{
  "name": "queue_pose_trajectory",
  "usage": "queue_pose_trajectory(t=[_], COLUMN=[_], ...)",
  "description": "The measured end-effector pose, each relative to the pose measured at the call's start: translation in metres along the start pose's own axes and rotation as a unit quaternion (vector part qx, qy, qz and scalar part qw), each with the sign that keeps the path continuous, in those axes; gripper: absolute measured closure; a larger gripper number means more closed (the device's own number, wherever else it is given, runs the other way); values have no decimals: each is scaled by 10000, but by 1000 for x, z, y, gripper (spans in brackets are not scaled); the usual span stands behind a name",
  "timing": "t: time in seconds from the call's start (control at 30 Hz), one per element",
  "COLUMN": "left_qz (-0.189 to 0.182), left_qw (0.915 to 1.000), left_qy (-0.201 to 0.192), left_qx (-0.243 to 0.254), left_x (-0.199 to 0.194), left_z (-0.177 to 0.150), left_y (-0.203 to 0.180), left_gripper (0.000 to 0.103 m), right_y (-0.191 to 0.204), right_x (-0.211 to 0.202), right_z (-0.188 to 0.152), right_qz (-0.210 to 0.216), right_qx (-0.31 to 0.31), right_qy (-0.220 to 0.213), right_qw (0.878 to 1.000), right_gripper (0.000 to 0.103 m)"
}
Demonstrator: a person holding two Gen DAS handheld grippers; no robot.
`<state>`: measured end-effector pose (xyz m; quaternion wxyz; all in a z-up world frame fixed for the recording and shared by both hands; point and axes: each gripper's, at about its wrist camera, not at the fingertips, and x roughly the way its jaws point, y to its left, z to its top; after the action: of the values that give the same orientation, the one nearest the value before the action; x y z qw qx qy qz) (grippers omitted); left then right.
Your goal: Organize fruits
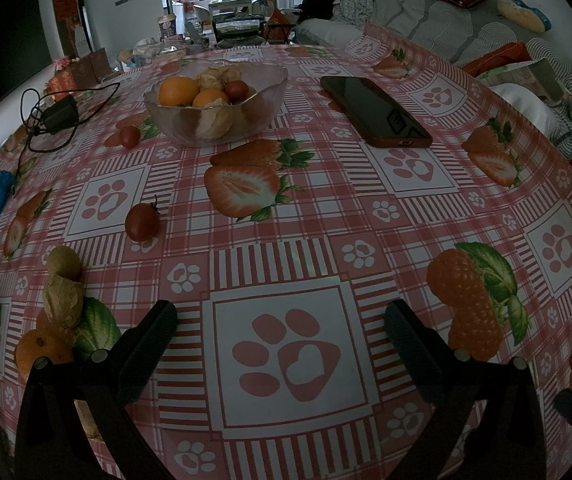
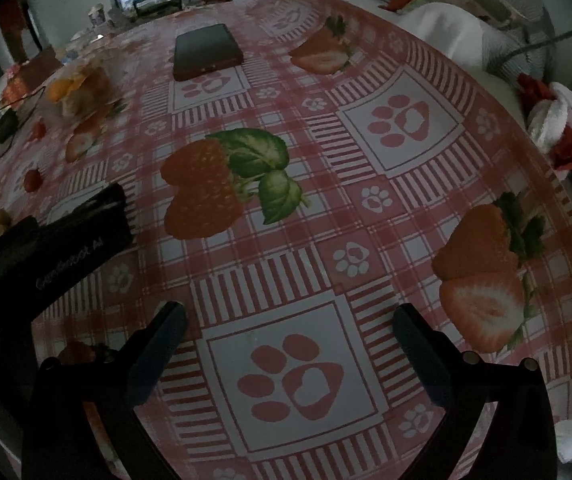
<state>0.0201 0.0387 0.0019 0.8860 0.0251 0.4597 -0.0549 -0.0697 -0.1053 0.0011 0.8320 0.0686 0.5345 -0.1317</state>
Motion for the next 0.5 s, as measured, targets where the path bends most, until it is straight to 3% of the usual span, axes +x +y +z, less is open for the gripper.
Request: queue_pose_trajectory(t=[0.5], left_qz=[1], left_qw=[10000], left_qy=[1], left_qx=[0], left_x=[0], left_z=[0], left_y=[-1], left_gripper=[0], right_y=[1], right_x=[3], right_z=[5], right_qz=[-41], right_qx=[122], right_qy=[173], right_qw=[9998], right_gripper=[0])
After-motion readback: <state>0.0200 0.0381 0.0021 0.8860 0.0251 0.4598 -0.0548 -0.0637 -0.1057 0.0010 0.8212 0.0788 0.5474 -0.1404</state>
